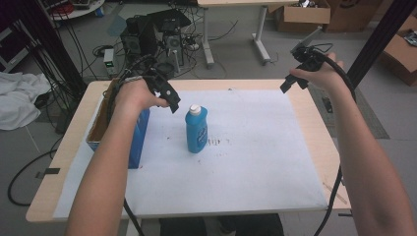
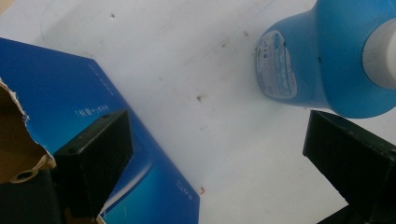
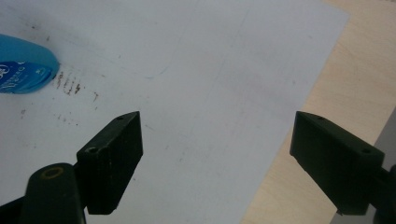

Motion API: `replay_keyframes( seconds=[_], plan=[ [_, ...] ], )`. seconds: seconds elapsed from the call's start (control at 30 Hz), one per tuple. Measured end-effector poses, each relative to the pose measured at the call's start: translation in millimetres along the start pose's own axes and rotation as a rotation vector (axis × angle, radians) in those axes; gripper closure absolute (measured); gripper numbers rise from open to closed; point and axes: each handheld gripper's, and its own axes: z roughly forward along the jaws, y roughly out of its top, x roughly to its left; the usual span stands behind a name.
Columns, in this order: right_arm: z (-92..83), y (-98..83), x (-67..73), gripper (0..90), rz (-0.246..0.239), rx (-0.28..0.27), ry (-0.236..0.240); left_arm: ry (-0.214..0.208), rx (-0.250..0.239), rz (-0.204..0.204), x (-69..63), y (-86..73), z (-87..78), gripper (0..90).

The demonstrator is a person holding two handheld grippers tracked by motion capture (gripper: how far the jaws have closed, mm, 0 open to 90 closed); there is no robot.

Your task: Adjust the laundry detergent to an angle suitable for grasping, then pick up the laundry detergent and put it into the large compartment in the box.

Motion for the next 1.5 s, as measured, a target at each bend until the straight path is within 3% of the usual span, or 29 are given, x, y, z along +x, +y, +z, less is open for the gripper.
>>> replay_keyframes(
  seconds=[0.93, 1.5],
  plan=[
    [0.5, -8.3, -2.8, 17.5, -0.002, 0.005, -0.002, -0.001, -0.003, 0.001, -3.4, 1.3, -3.1, 8.8],
    [-5.4, -12.2, -3.9, 17.5, -0.003, -0.01, 0.005, 0.012, -0.017, -0.012, -7.6, -2.8, -16.1, 8.8]
  ],
)
